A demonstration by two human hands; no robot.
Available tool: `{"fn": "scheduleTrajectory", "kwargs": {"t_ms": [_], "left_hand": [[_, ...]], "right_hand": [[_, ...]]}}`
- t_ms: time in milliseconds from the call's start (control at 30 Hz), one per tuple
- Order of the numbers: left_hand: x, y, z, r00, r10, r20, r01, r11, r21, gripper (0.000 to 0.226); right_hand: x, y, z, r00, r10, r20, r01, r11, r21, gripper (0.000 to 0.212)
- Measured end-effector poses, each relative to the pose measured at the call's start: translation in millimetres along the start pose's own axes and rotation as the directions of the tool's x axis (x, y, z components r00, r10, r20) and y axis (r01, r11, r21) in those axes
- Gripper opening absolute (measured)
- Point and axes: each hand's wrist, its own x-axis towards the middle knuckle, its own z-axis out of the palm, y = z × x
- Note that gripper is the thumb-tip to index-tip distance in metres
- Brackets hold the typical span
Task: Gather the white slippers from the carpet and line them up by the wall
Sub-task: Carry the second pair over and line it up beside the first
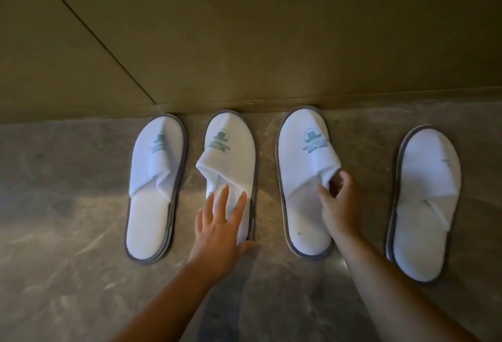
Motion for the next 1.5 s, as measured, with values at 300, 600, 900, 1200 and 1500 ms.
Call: {"fn": "scheduleTrajectory", "kwargs": {"t_ms": [300,600,900,1200,1500], "left_hand": [[8.2,0.3,10.5,1.0,-0.005,0.005,0.005,1.0,-0.008,0.093],[12.1,-5.5,17.6,0.998,-0.022,0.067,0.024,1.0,-0.016,0.089],[10.9,-4.6,17.6,0.999,-0.029,0.044,0.03,0.999,-0.017,0.089],[11.1,-1.8,15.2,0.997,-0.042,0.061,0.042,0.999,-0.008,0.088],[10.4,-1.0,13.0,0.998,-0.037,0.051,0.038,0.999,-0.018,0.088]], "right_hand": [[-56.4,21.9,15.6,0.987,-0.087,0.132,0.143,0.848,-0.51,0.105],[-55.2,28.2,15.9,0.975,-0.108,0.194,0.197,0.825,-0.53,0.101],[-57.1,31.1,13.0,0.972,-0.121,0.201,0.212,0.816,-0.538,0.1],[-53.6,30.2,16.1,0.981,-0.089,0.175,0.172,0.819,-0.547,0.103],[-56.0,29.3,18.9,0.979,-0.1,0.177,0.183,0.81,-0.557,0.103]]}}
